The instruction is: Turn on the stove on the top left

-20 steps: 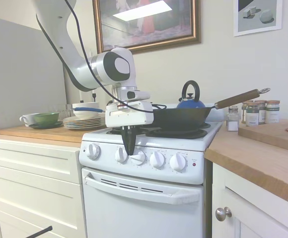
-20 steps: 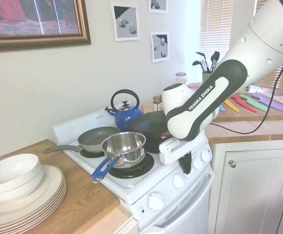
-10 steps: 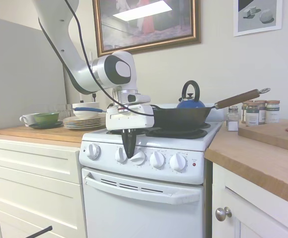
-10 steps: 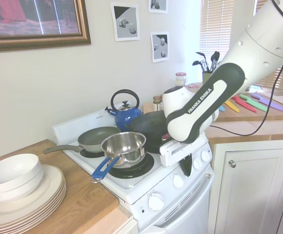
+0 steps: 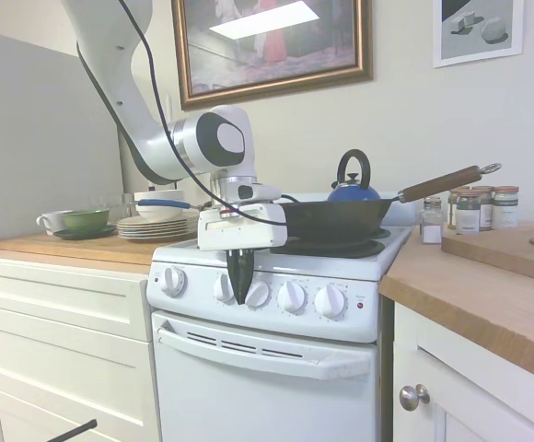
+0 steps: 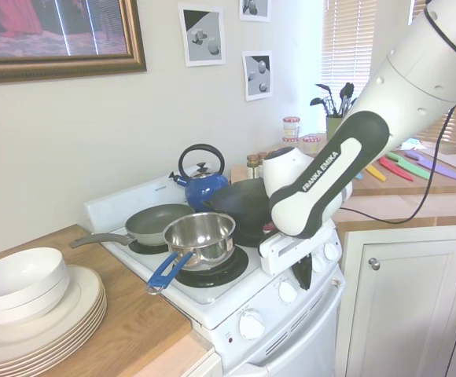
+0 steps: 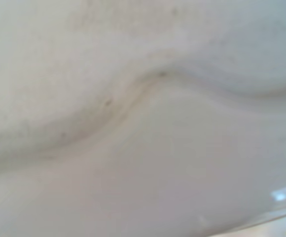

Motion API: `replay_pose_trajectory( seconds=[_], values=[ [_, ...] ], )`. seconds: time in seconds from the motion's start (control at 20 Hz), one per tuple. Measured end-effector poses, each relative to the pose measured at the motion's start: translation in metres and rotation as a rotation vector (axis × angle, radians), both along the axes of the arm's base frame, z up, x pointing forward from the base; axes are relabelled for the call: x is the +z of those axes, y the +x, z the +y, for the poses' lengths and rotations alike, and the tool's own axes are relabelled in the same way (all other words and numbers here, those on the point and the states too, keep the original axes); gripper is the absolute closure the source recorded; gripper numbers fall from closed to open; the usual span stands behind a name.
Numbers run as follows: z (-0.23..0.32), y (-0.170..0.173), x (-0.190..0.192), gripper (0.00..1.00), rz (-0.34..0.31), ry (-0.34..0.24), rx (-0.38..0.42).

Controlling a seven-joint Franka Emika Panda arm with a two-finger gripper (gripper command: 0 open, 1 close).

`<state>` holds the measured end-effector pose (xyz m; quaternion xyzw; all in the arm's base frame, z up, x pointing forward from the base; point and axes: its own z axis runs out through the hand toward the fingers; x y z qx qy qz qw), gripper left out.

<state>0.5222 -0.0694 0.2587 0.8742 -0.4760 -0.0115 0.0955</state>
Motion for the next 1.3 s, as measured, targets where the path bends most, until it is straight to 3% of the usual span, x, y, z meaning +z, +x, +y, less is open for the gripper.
replay_pose_trajectory(
  seconds=[0.3,0.7,0.75,1.3],
  values=[
    [0.008,0.002,0.009,1.0,-0.017,0.0,0.033],
    [0.028,-0.016,0.063,1.0,-0.092,0.03,0.098],
    [0.029,-0.02,0.071,0.0,-0.098,0.035,0.103],
    [0.04,-0.037,0.106,0.0,-0.109,0.063,0.138]
  ],
)
